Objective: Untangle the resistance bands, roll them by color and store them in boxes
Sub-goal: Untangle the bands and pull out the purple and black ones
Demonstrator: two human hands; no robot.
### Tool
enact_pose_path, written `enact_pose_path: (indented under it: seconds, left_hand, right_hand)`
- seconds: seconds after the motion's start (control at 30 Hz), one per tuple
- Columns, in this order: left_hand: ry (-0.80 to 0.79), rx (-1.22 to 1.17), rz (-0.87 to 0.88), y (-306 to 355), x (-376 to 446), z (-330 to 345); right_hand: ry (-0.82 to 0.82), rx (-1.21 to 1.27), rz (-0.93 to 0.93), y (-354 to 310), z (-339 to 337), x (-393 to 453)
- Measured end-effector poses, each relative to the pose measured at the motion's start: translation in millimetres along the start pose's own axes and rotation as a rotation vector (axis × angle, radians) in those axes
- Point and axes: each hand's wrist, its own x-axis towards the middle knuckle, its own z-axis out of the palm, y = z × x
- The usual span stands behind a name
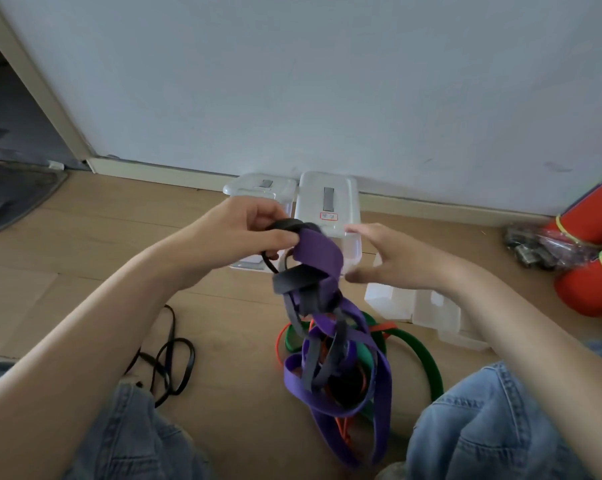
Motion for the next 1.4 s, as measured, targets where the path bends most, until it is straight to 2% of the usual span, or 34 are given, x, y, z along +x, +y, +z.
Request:
enact_pose_path:
  seconds: [0.1,0.2,0.23,0.33,0.47,0.5,0.6,0.63,0.7,0.77,0.83,0.87,0.93,1.0,1.03,1.1,1.17,1.23,1.3,1.4]
  left_hand:
    - [0.043,-0.062,0.007,5,2,8]
    - [0.109,-0.275,-0.013,6,6,9]
    - [0.105,-0.360,-0.031,6,7,9]
    - [0.010,-0.467,-0.064,2,9,15]
    - [-0.172,-0.230,-0.038,-10,8,30]
    - [-0.149,-0.218,-0.060,-13,7,36]
    - [0.077,-0.120,-0.169,-16,9,50]
    - [0.146,-0.078,-0.164,-14,10,49]
    - [0.242,-0.120,-0.041,-2,12,34]
    - [0.294,-0.240,0.172,15,9,6]
    - [0.292,-0.239,0.330,26,5,-13]
    - [0.305,-0.140,0.313,26,5,-15]
    - [0.281,0.239,0.161,16,6,-6]
    - [0.129,0.489,0.089,4,6,9]
    - [0.053,0.528,0.092,2,5,16]
    - [0.002,0.501,0.130,9,4,23]
    - [0.032,0.347,0.153,17,6,19]
    - [0.055,0.293,0.180,17,7,12]
    - [0.047,0.393,0.200,9,8,9]
    - [0.028,0.445,0.090,-18,9,15]
  right_hand:
    - [-0.012,0.338,-0.228,-13,6,-2]
    - [-0.084,0.467,-0.292,-16,10,-1]
    - [-0.031,0.455,-0.323,-19,11,-1]
    - [0.302,0.479,-0.341,-27,11,1]
    - [0.476,0.580,-0.213,-22,4,5]
    - [0.504,0.605,-0.181,-20,5,6]
    - [0.594,0.686,-0.126,-19,6,7]
    - [0.610,0.698,-0.120,-19,4,6]
    - [0.631,0.718,-0.155,-17,-8,4]
    - [0.620,0.654,-0.255,-17,-22,0]
    - [0.557,0.481,-0.306,-17,-28,1]
    - [0.500,0.404,-0.276,-15,-28,3]
    - [0.296,0.259,-0.138,-9,-21,8]
    - [0.134,0.013,-0.040,0,-11,8]
    - [0.107,-0.017,-0.078,0,-7,6]
    - [0.090,0.059,-0.253,-12,1,1]
    - [0.083,0.211,-0.352,-21,6,0]
    - [0.141,0.332,-0.363,-25,6,0]
    - [0.134,0.496,-0.354,-28,2,-3]
    - [0.076,0.902,-0.399,-29,-2,-6]
